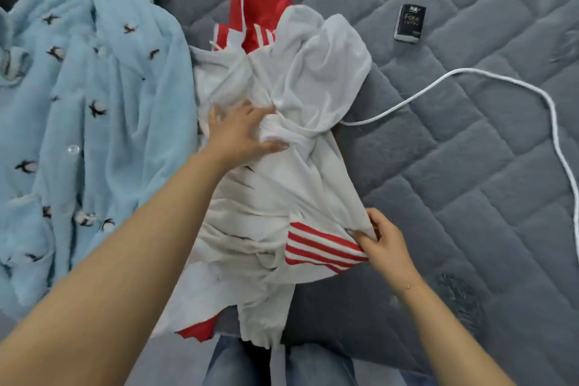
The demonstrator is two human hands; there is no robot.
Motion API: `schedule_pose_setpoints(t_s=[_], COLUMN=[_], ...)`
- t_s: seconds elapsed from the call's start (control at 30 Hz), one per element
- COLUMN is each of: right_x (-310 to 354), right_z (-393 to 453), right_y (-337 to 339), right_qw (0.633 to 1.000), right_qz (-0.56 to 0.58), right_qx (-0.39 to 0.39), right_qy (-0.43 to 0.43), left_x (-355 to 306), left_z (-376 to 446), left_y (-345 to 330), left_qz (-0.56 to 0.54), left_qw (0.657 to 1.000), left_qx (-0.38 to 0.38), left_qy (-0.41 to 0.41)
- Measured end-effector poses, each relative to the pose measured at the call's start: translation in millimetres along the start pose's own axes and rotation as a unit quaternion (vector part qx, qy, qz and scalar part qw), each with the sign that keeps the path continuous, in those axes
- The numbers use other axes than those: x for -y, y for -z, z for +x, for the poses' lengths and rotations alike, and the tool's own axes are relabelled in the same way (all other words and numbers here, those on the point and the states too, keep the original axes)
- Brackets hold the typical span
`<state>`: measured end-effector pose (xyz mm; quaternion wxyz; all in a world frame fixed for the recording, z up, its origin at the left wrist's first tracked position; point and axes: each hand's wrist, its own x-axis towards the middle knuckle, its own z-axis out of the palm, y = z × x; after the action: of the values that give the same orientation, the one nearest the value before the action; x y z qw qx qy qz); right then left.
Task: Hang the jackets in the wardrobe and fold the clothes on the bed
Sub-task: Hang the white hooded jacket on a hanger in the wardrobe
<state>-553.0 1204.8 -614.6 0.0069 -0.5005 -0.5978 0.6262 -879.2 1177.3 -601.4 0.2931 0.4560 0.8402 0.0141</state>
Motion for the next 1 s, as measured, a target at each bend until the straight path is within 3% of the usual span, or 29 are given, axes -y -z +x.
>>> schedule_pose_setpoints(t_s=[0.07, 0.17, 0.3, 0.37, 0.43, 0.5, 0.53, 0.57, 0.67, 0.73, 0.77, 0.83, 0.93, 1.0], right_x=[-16, -24, 3, 30, 58, 79, 87, 90, 85, 76, 74, 69, 57, 51], right_z=[-8, -7, 23, 45, 71, 96, 107, 116, 130, 125, 120, 107, 91, 84], right_y=[12, 22, 28, 24, 10, -13, -27, -38, -56, -49, -45, -34, -8, 13], right_qw=[0.999, 0.996, 0.98, 0.981, 0.991, 0.997, 0.997, 0.994, 0.991, 0.995, 0.99, 0.96, 0.869, 0.812], right_qz=[-0.017, -0.014, 0.097, 0.117, 0.082, 0.012, -0.031, -0.081, -0.123, -0.025, 0.057, 0.212, 0.415, 0.509], right_qx=[-0.026, -0.039, -0.083, -0.072, -0.03, 0.013, 0.029, 0.035, -0.014, -0.057, -0.074, -0.112, -0.141, -0.131], right_qy=[-0.032, -0.079, -0.152, -0.138, -0.1, -0.072, -0.065, -0.058, -0.058, -0.084, -0.104, -0.147, -0.229, -0.253], left_x=[-21, -54, -76, -79, -79, -76, -73, -68, -36, -22, -16, -10, -18, -25], left_z=[-2, -38, -95, -113, -120, -114, -108, -100, -67, -41, -26, 1, 24, 22], left_y=[-13, -49, -84, -90, -86, -71, -60, -49, -20, -2, 4, 7, -4, -12], left_qz=[-0.011, -0.146, -0.292, -0.309, -0.326, -0.422, -0.454, -0.453, -0.233, -0.126, -0.092, -0.023, 0.144, 0.234], left_qw=[0.997, 0.98, 0.954, 0.948, 0.934, 0.877, 0.855, 0.859, 0.962, 0.981, 0.988, 0.999, 0.983, 0.963], left_qx=[0.076, 0.13, 0.05, 0.059, 0.131, 0.199, 0.203, 0.174, -0.055, -0.139, -0.124, -0.022, 0.111, 0.121], left_qy=[-0.022, -0.021, 0.034, 0.045, 0.061, 0.113, 0.145, 0.165, 0.134, 0.049, 0.014, -0.017, -0.04, -0.062])
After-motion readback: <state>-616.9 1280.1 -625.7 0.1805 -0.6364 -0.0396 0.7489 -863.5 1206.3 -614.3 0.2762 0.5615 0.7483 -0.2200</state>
